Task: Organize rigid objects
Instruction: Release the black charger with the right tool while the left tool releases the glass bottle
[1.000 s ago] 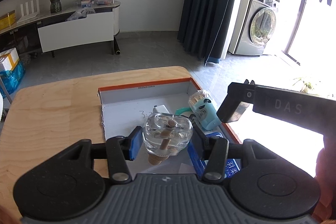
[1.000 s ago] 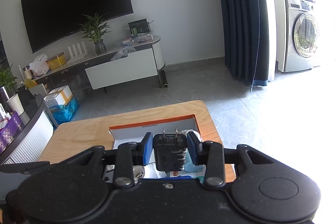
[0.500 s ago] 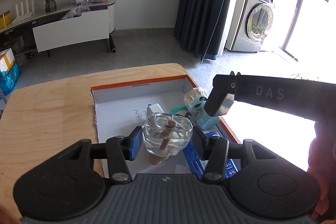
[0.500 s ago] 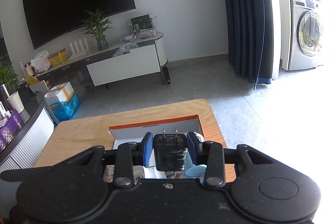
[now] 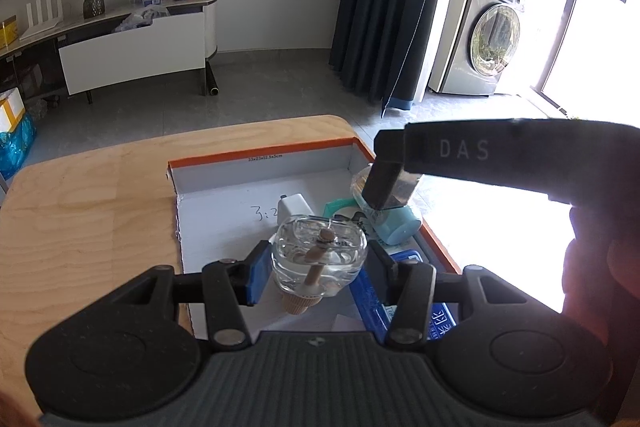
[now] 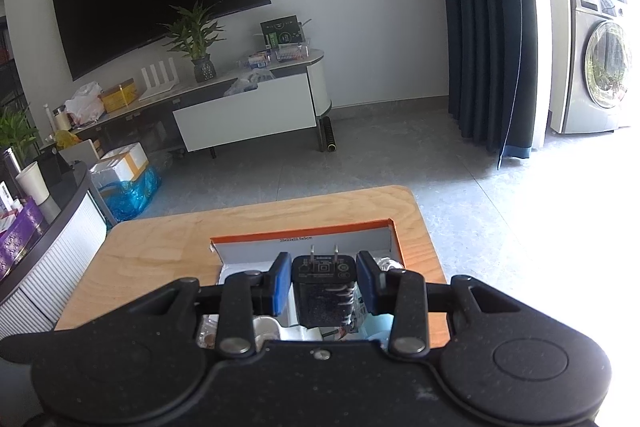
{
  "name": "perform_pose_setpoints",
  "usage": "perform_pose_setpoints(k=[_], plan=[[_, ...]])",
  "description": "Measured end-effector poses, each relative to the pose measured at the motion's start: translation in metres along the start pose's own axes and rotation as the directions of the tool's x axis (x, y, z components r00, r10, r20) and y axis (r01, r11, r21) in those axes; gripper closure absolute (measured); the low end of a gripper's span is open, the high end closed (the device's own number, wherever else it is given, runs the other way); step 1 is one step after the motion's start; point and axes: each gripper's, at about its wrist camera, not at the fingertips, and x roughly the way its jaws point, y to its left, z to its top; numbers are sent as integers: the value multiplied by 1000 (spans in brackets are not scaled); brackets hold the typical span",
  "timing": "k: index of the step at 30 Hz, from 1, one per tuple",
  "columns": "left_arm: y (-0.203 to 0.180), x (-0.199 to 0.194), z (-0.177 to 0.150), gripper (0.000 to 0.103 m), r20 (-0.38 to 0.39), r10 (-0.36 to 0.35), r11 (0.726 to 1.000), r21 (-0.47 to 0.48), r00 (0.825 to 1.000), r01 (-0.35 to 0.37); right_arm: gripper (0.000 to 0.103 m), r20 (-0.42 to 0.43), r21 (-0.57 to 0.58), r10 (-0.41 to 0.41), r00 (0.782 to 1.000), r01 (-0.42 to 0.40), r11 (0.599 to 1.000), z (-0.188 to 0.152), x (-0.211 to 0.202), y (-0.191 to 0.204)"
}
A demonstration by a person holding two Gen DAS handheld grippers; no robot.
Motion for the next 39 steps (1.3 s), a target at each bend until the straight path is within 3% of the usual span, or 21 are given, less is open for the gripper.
perform_pose_setpoints(k=[2, 4, 12, 22, 25, 31, 33, 39], plan=[[0, 1, -1, 52, -5, 0, 1000, -3, 1000, 0, 56, 16, -12, -3, 1000, 4, 1000, 4, 6, 1], [0, 2, -1, 52, -7, 0, 1000, 1, 1000, 0, 43, 64, -11, -19, 998, 20, 1000, 7, 7, -1], [-1, 8, -2, 52, -19, -18, 1000, -3, 1000, 18, 42, 95, 34, -44, 995, 41, 999, 5, -16, -13], [-15, 18, 7, 50, -9, -80, 997, 8, 997, 80, 33, 106, 74, -100, 989, 92, 993, -6, -44, -26], [-15, 12, 5, 37, 0, -70, 998, 7, 998, 70, 32, 96, 69, -99, 990, 93, 993, -10, -48, -26], [-16, -3, 0, 24, 6, 3, 1000, 2, 1000, -3, 31, 96, 76, -98, 991, 91, 993, -17, -59, -23], [-16, -12, 1, 10, 16, 46, 999, -6, 999, -46, 30, 99, 73, -98, 990, 90, 993, -19, -64, -21], [-17, -39, -9, 0, 17, 164, 985, -48, 986, -163, 25, 89, 67, -88, 992, 82, 994, -30, -81, -22]])
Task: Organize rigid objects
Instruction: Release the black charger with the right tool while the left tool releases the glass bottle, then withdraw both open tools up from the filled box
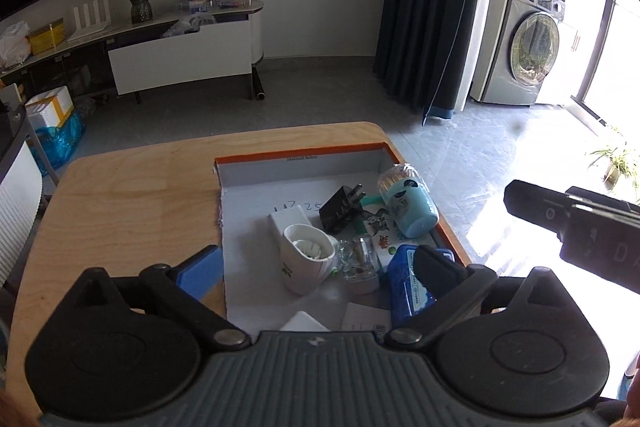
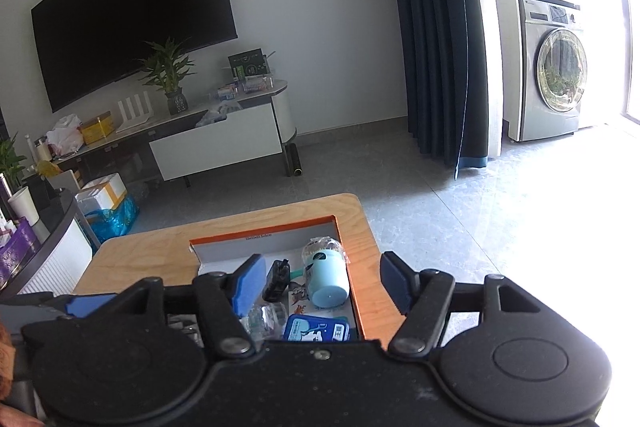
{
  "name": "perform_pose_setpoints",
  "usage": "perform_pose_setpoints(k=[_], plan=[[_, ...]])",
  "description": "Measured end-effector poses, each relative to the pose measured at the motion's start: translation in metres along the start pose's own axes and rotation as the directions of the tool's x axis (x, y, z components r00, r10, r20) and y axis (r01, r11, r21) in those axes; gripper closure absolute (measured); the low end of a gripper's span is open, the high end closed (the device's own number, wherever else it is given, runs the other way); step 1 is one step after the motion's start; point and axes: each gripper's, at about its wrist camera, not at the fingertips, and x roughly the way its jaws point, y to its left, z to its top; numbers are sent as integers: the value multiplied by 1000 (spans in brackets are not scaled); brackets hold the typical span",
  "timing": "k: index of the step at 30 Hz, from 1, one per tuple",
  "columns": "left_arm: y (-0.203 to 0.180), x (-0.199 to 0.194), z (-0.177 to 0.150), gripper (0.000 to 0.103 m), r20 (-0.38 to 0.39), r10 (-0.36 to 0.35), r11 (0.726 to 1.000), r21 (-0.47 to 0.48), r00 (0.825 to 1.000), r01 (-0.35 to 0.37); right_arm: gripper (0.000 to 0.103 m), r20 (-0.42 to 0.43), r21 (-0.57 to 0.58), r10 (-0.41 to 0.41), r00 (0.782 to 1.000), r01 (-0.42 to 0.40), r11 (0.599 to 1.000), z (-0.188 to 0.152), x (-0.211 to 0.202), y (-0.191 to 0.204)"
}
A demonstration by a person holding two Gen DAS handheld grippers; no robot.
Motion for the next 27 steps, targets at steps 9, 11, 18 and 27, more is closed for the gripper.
perform_pose_setpoints(k=[9, 11, 18, 27], plan=[[3, -28, -40, 0, -48, 79, 995, -57, 996, -82, 21, -61, -46, 27, 998, -30, 999, -33, -32, -7], [4, -28, -49, 0, -68, 83, 995, -58, 994, -87, 21, -84, -41, 26, 996, -30, 999, -42, -36, -12], [-2, -30, -67, 0, -95, 76, 995, -53, 993, -82, 21, -146, -41, 24, 989, -30, 999, -66, -39, -19], [-8, -30, -74, 0, -99, 74, 996, -39, 992, -78, 20, -163, -35, 10, 987, -16, 999, -75, -39, -25]])
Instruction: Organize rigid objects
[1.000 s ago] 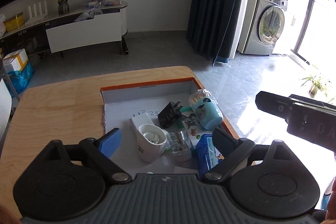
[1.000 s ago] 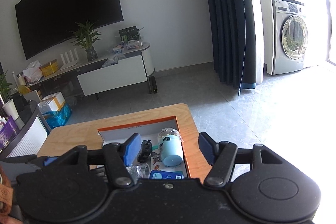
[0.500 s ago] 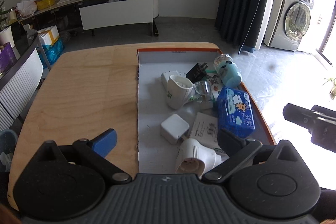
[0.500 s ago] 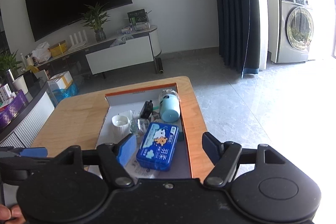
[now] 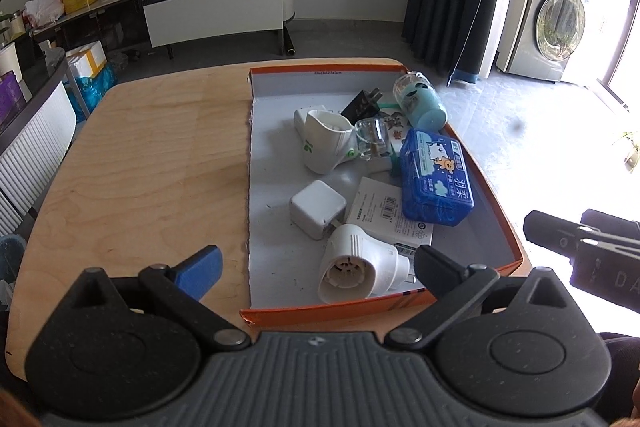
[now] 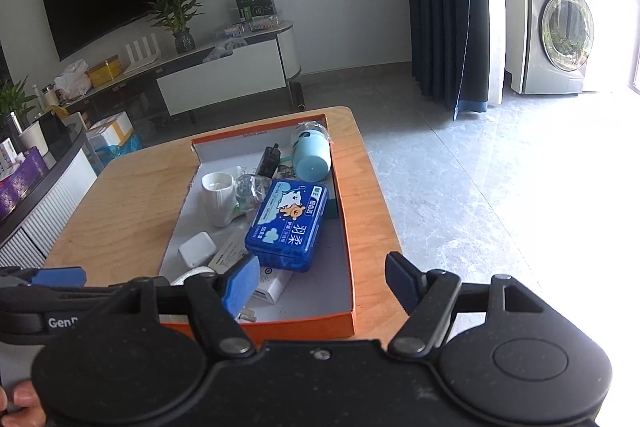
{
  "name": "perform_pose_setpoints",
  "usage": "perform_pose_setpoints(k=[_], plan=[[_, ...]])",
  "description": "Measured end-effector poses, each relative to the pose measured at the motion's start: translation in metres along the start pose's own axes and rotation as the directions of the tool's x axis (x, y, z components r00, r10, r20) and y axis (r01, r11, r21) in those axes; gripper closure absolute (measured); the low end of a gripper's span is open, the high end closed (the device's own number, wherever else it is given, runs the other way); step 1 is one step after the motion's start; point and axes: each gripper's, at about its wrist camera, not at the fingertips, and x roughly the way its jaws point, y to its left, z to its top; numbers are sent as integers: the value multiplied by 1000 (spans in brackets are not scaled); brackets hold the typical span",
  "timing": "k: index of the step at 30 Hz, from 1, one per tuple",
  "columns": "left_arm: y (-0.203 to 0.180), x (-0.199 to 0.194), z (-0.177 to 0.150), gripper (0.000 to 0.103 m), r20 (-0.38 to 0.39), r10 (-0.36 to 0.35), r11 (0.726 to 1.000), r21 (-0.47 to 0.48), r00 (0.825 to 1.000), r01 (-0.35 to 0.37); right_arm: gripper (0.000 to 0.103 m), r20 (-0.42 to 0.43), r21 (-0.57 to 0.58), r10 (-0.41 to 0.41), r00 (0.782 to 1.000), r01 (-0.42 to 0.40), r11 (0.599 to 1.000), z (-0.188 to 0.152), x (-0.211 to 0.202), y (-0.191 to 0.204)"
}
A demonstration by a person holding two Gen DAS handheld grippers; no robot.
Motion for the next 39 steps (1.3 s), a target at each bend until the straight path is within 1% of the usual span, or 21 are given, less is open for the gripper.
perform_pose_setpoints(k=[16, 39], plan=[[-2, 6, -1, 0, -21, -4, 1000, 11, 1000, 4, 20, -32, -7, 6, 999, -6, 1000, -3, 11, 4], [-1, 10, 0, 0, -38, 4, 1000, 6, 999, -4, 20, -43, -5, 6, 999, -6, 1000, -5, 16, 4]])
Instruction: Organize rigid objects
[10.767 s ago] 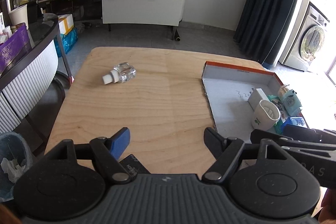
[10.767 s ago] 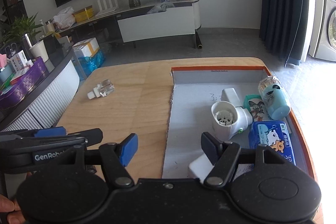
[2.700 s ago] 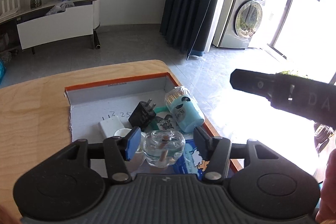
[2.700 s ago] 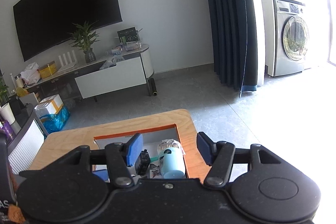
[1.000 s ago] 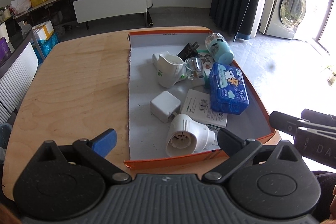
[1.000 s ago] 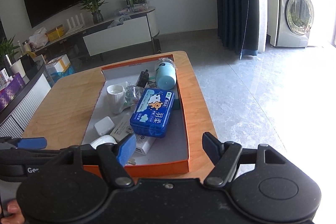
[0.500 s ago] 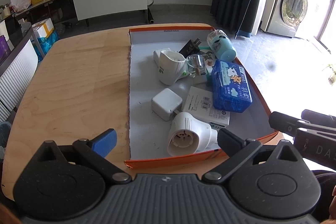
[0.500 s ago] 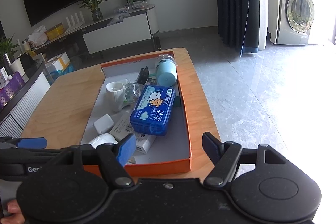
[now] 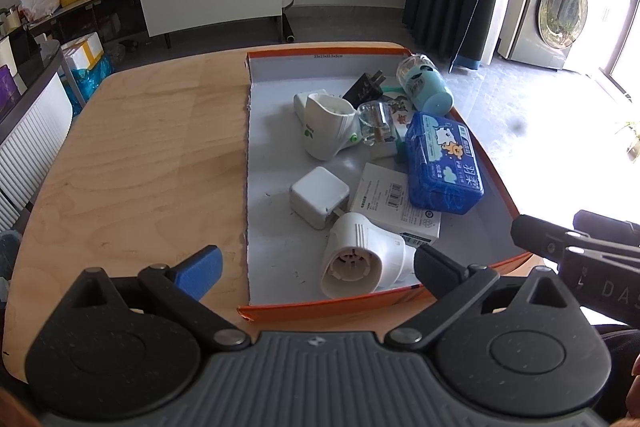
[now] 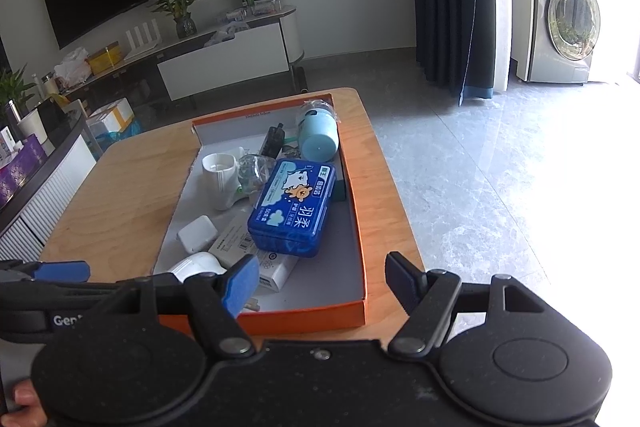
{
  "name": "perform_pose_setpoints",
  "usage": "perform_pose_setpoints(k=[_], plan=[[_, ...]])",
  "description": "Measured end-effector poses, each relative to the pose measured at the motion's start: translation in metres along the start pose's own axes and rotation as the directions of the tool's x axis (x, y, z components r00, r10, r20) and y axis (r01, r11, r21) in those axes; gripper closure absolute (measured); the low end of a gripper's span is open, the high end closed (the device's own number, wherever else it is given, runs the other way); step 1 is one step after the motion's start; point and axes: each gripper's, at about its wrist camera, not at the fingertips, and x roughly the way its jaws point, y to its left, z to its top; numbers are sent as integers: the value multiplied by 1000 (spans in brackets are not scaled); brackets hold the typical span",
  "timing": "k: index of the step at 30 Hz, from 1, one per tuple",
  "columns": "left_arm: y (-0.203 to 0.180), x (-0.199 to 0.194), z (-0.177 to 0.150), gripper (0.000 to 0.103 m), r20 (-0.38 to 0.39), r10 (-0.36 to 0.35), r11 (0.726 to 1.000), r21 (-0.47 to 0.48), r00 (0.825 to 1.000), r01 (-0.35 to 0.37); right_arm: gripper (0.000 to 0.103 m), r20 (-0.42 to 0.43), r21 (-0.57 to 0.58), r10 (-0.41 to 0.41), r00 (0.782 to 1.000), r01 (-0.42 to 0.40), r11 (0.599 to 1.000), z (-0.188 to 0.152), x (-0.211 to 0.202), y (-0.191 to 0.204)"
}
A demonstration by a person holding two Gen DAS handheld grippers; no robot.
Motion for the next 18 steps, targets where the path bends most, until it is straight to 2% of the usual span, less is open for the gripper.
perform_pose_setpoints(k=[15, 18], plan=[[2, 0, 0, 0, 7, 14, 1000, -15, 1000, -14, 20, -5, -1, 1, 1000, -1, 1000, -2, 2, 1], [4, 1, 1, 0, 3, -5, 1000, -21, 1000, 5, 20, -6, 2, 0, 1000, 0, 1000, -3, 3, 1]])
